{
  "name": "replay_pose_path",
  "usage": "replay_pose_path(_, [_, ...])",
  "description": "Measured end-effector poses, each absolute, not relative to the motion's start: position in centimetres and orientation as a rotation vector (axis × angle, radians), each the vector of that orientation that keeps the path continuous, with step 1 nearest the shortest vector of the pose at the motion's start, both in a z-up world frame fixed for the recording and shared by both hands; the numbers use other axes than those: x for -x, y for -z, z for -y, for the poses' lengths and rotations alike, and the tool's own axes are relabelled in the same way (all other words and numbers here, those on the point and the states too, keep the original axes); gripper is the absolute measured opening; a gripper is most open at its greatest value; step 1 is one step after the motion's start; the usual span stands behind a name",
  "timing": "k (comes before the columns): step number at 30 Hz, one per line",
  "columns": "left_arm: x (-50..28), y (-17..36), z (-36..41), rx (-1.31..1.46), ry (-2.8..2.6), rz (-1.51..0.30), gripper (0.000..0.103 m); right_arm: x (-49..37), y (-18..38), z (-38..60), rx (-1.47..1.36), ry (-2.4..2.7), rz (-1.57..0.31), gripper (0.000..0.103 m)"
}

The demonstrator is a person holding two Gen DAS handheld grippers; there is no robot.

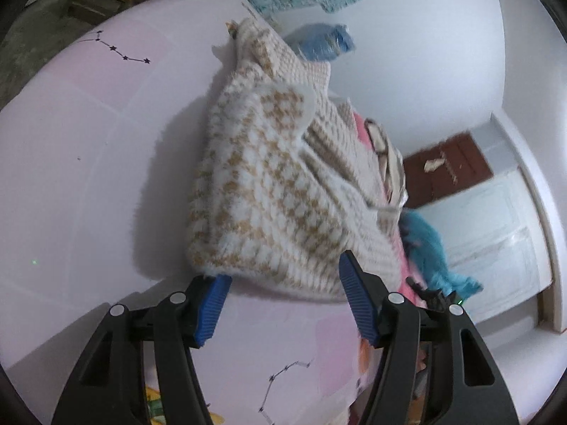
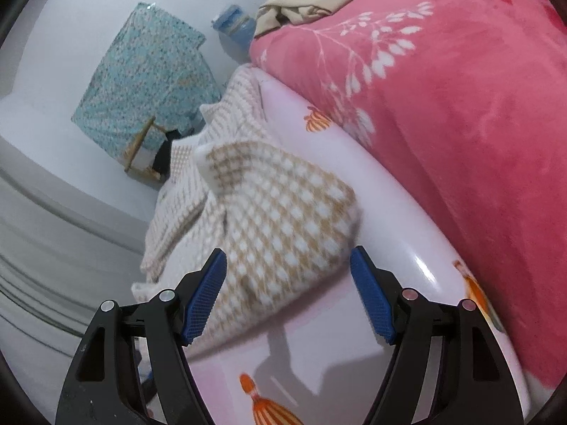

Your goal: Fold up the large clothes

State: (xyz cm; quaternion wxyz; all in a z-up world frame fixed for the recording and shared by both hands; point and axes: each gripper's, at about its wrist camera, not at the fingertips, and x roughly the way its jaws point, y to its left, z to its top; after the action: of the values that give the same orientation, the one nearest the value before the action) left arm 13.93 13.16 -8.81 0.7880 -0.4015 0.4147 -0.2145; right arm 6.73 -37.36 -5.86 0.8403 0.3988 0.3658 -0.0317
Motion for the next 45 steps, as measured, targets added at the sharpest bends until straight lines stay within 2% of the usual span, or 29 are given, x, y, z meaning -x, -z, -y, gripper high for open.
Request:
replay_pose_path(9, [-13.3,9.4,-14.4,1.044,0.414,-0.891,0.061,-7.8,5.7,36.9,-0.835,0.088,-0.759,0.069])
replay_pose_path(18, [-14.0,9.2,-14.0,1.092,0.237,-0.888,0.062,-8.4,5.7,35.8,-0.764,0.127,-0.760,0.069])
replay_pose_path(20, [-14.3,8.7,-13.4,1.055,0.193,-0.891,0.060,-8.5,5.8,35.4,-0.730,0.152,-0.755,0.066])
replay_pose_path(22, [-14.8,7.7,-12.1,0.925,0.121,-0.913,0.051,-8.6,5.8,34.8,-0.690,0.189,-0.752,0.058])
replay_pose_path(23, [-15.0,7.5,-11.5,0.852,0.096,-0.923,0.042,-8.7,5.8,34.6,-0.668,0.209,-0.751,0.056])
replay_pose_path(27, [-15.0,6.5,-9.5,0.579,0.068,-0.896,0.017,-9.1,5.6,34.1,-0.577,0.259,-0.754,0.028])
replay_pose_path(28, [-14.8,6.1,-9.2,0.532,0.073,-0.883,0.014,-9.1,5.2,33.8,-0.542,0.255,-0.751,0.014])
replay_pose_path(29, [-14.6,5.5,-8.8,0.479,0.079,-0.866,0.011,-9.0,4.9,33.7,-0.528,0.245,-0.747,0.010])
replay_pose_path(34, [-11.9,1.7,-8.3,0.304,0.133,-0.744,0.009,-7.3,1.6,32.2,-0.455,0.189,-0.691,0.006])
replay_pose_path(38, [-10.7,-0.6,-9.4,0.270,0.153,-0.696,0.008,-5.5,-0.4,31.2,-0.427,0.140,-0.668,0.006])
replay_pose_path(43, [-7.5,-1.3,-12.2,0.292,0.204,-0.757,0.008,-1.6,-1.4,30.1,-0.418,0.082,-0.696,0.006])
replay_pose_path(45, [-6.1,-0.2,-13.4,0.310,0.225,-0.812,0.010,-0.4,0.3,30.1,-0.427,0.050,-0.785,0.009])
